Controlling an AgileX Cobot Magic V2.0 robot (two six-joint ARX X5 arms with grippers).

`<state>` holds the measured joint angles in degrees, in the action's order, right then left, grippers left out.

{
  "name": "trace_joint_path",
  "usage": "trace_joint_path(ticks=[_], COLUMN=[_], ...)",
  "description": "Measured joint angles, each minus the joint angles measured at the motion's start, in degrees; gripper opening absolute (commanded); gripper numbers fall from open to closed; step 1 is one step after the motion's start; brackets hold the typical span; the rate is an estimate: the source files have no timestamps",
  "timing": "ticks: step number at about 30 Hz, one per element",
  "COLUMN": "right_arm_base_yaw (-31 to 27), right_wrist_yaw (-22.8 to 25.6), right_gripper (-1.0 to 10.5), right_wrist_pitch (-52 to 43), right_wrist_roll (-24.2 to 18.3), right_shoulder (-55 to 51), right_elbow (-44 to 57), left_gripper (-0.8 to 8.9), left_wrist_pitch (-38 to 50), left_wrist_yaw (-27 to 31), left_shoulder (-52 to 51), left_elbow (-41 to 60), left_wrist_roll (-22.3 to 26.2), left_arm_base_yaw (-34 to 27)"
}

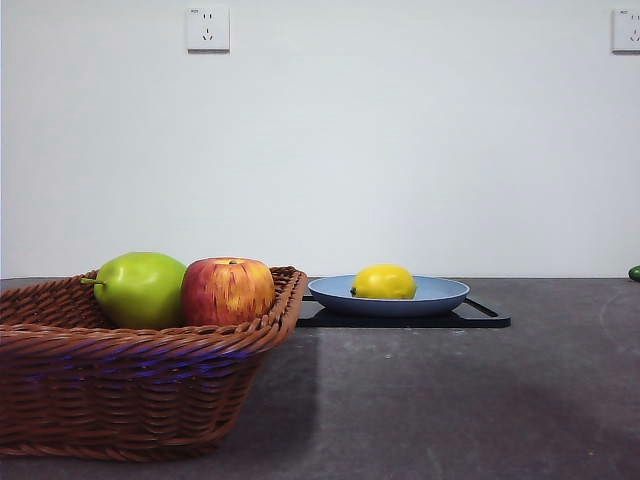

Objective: Take the lemon from the basket,put the lemon in the plate,hand out the plate

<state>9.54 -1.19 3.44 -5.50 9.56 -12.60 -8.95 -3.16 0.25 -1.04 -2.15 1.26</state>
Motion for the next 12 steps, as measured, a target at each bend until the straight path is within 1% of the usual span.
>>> trace_joint_path(ticks=[3,12], right_arm_base_yaw=[-1.4,-2.9], right_wrist_yaw=[-1.7,-1.8], right_gripper=[0.0,0.0], right_wrist_pitch=[-0.9,-0.8], right_wrist_roll=[-0.1,0.1], right_shoulder=[-2.5,-6.8], right_elbow=[4.5,11.8], left_gripper=[0.09,0.09], left_wrist_pitch=[0.0,0.0], left_wrist_yaw=[0.0,0.0], left_shoulder=[0.0,0.0], left_elbow=[0.0,0.0], left_wrist_roll=[0.0,0.0], left_arm_base_yaw=[0.0,0.0])
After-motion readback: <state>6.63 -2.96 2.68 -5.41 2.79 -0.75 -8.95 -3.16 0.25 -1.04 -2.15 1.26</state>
